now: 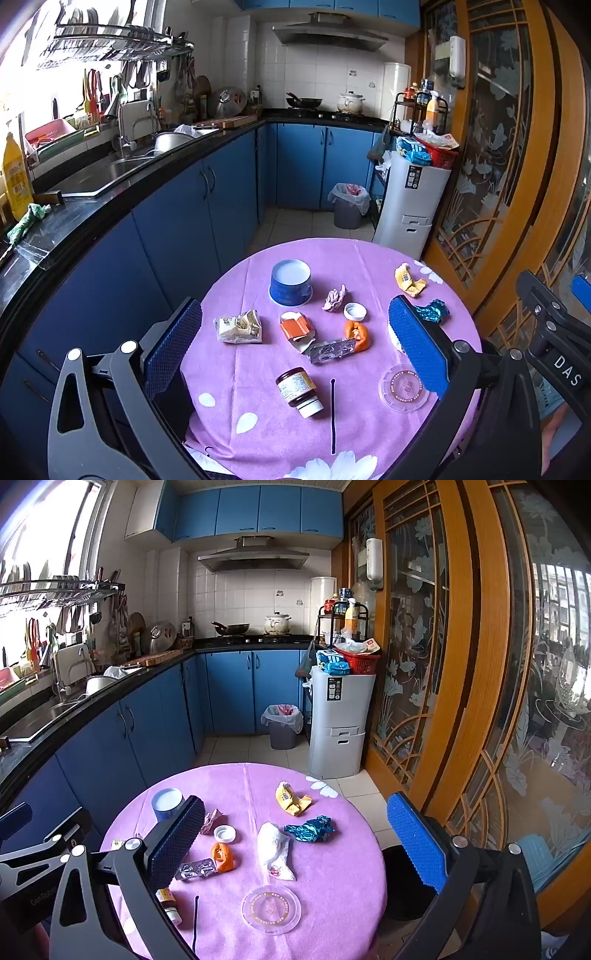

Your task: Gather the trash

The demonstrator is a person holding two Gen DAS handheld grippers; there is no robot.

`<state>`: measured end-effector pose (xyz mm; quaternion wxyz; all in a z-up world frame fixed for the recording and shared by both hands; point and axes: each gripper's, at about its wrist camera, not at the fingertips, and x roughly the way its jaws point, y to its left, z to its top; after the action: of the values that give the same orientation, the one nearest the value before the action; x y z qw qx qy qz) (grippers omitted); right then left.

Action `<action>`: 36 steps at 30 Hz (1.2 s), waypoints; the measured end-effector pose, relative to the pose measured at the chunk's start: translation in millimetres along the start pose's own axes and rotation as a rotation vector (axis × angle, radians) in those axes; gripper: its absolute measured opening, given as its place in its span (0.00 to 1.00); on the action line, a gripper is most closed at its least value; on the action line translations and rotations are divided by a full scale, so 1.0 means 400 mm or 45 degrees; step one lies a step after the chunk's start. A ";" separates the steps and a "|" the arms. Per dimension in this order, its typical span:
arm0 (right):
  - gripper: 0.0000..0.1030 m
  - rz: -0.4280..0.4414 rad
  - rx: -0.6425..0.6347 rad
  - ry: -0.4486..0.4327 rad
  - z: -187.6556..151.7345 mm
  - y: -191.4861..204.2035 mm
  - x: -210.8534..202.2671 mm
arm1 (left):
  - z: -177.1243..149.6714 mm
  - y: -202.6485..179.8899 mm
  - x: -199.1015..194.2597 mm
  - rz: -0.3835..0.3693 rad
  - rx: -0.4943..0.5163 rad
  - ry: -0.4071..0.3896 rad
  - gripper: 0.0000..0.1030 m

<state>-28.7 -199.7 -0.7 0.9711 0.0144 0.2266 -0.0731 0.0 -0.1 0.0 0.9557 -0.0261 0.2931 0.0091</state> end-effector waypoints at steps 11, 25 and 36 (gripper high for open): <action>0.94 0.002 0.004 -0.001 0.000 0.000 0.000 | 0.000 0.000 0.000 0.002 0.001 -0.001 0.97; 0.94 0.003 0.004 -0.001 0.000 0.000 0.000 | 0.000 -0.001 0.000 0.001 0.003 0.001 0.97; 0.94 0.002 0.005 0.000 0.001 -0.002 -0.002 | 0.002 -0.015 -0.002 -0.001 0.005 0.003 0.97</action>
<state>-29.4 -200.3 -0.1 0.9712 0.0163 0.2264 -0.0726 -0.2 -6.2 1.5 0.9554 -0.0242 0.2943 0.0082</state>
